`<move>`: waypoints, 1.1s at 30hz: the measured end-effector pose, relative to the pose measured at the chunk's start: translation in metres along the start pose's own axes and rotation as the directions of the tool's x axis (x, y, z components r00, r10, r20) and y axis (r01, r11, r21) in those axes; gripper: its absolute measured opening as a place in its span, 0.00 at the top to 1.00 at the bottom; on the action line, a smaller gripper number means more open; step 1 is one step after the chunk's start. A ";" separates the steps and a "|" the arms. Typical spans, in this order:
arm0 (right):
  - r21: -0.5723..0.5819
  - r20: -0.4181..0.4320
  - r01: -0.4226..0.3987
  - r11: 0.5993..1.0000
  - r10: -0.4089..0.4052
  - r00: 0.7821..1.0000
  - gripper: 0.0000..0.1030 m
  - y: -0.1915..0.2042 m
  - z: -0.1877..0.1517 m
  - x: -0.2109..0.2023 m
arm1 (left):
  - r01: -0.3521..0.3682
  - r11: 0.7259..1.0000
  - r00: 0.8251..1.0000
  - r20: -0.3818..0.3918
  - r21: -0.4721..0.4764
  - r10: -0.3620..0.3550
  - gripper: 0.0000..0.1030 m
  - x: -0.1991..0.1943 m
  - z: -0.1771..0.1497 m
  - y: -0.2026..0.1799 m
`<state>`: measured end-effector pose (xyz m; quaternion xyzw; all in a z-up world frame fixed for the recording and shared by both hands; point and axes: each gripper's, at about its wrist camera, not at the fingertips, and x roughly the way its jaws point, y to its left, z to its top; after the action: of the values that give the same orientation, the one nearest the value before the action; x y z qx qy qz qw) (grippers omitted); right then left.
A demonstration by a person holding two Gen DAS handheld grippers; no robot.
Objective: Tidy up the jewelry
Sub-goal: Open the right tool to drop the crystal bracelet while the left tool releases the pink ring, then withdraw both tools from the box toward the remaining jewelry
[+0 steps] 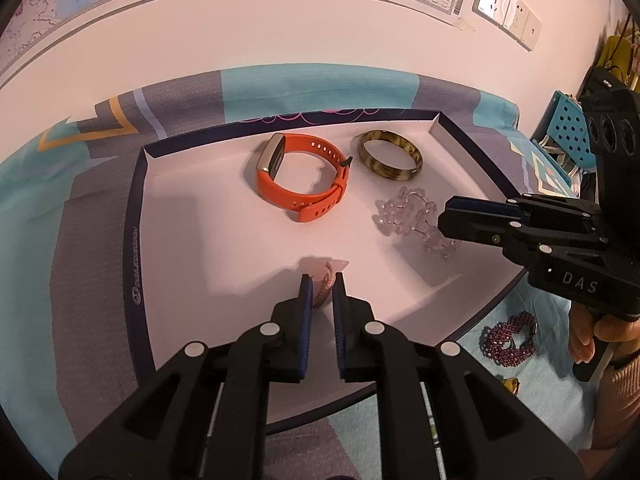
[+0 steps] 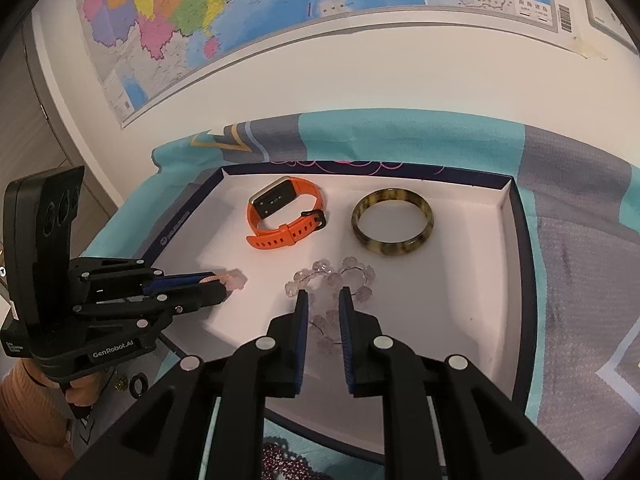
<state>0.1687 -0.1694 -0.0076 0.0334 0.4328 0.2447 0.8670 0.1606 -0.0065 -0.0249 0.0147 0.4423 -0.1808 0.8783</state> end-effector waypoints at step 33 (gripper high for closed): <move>0.018 0.070 -0.017 1.000 0.016 0.997 0.64 -0.002 -0.023 -0.060 | -0.058 0.997 0.985 0.157 -0.049 0.065 0.52 -0.081 -0.039 0.018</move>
<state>0.1213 -0.2017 0.0211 0.0535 0.4044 0.2465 0.8791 0.0923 0.0419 0.0118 -0.0054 0.3744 -0.1442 0.9160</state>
